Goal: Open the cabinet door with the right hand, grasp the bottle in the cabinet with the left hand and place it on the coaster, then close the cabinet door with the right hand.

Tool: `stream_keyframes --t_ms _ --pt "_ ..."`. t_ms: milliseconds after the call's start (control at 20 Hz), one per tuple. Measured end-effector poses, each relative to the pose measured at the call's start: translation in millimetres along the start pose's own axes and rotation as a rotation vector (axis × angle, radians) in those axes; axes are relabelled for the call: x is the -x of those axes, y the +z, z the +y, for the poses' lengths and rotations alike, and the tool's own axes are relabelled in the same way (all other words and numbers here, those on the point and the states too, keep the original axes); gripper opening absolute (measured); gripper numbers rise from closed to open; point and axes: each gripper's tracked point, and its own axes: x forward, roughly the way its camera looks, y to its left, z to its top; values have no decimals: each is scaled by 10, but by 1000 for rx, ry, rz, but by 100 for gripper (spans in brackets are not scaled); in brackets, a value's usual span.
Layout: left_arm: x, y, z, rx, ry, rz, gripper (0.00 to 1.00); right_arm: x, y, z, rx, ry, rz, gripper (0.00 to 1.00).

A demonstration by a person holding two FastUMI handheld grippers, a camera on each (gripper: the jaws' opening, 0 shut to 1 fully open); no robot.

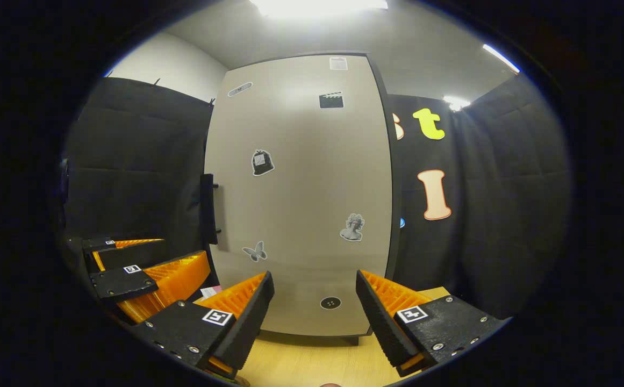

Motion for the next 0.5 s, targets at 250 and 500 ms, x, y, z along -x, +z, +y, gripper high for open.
stream_keyframes --t_ms 250,500 --pt "-3 -8 2 5 -1 3 87 6 -19 3 0 -3 5 95" --pt "-3 -8 11 9 1 2 96 14 -21 5 0 -3 6 95"
